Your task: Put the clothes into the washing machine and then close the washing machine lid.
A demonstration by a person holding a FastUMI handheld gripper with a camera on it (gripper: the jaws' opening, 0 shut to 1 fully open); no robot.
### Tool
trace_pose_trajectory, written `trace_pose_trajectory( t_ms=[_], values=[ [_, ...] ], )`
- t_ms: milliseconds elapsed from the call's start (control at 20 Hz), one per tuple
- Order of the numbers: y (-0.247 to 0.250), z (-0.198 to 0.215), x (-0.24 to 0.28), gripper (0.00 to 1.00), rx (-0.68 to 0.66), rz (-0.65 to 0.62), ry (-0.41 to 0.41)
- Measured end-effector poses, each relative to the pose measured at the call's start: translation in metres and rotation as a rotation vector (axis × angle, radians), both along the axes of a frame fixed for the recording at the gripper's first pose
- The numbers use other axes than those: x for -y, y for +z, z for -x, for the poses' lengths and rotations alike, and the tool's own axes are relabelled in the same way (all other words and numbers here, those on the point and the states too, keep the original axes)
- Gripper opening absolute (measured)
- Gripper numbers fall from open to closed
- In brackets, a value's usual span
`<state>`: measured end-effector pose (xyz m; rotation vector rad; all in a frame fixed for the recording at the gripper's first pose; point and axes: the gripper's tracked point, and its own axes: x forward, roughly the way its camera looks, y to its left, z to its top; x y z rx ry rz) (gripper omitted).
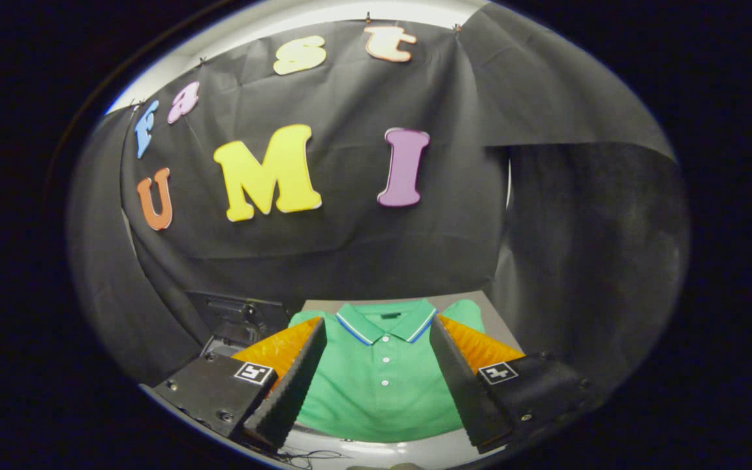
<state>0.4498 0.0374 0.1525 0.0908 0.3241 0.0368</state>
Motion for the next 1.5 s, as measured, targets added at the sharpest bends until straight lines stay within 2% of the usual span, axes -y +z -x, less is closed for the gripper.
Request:
trace_pose_trajectory(
  t_ms=[250,650,800,1100,1500],
  values=[
    [-0.057,-0.038,-0.003,1.0,-0.198,0.013,0.016],
    [-0.118,-0.053,-0.001,0.99,-0.444,0.017,-0.03],
    [-0.121,-0.057,-0.003,0.98,-0.451,0.067,-0.039],
    [-0.117,-0.058,-0.004,0.94,-0.466,0.059,-0.039],
    [-0.115,-0.065,-0.005,0.15,-0.437,0.022,-0.053]
  ],
)
